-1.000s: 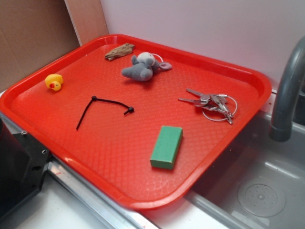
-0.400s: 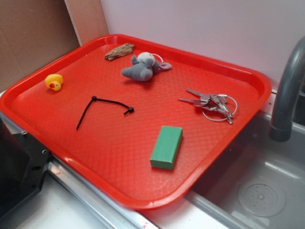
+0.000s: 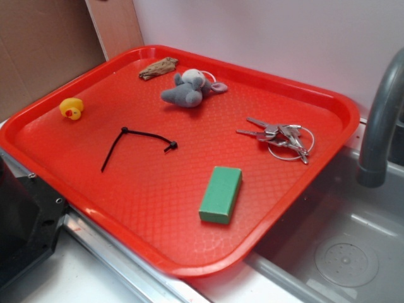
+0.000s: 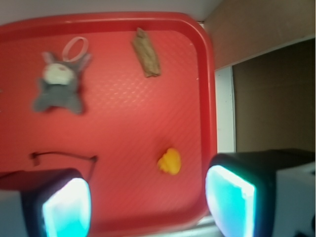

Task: Grab the yellow duck.

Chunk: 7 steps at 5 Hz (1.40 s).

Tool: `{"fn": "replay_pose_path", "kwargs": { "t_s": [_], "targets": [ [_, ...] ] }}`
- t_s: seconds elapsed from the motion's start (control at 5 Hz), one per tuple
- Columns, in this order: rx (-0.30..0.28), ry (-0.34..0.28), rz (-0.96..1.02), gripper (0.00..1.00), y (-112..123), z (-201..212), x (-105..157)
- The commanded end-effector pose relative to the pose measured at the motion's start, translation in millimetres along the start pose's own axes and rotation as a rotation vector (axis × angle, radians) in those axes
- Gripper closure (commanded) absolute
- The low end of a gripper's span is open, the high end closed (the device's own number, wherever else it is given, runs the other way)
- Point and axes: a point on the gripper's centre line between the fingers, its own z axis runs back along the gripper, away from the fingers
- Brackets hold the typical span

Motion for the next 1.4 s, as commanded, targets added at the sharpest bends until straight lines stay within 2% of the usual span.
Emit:
{"fn": "replay_pose_path", "kwargs": {
  "t_s": [0.0, 0.2, 0.6, 0.8, 1.0, 1.2],
  "targets": [
    [0.036, 0.015, -0.017, 0.0, 22.7, -69.4, -20.2],
    [0.023, 0.024, 0.007, 0.0, 27.7, -94.2, -24.4],
    [-0.013, 0.149, -0.012, 0.0, 29.3, -139.7, -33.8],
    [-0.04, 0.201, 0.009, 0.22, 25.9, -146.5, -43.7],
    [-0.036, 0.208, 0.009, 1.0, 28.0, -145.3, -44.7],
    [-0.004, 0.226, 0.033, 1.0, 29.3, -141.1, -42.8]
  ]
}}
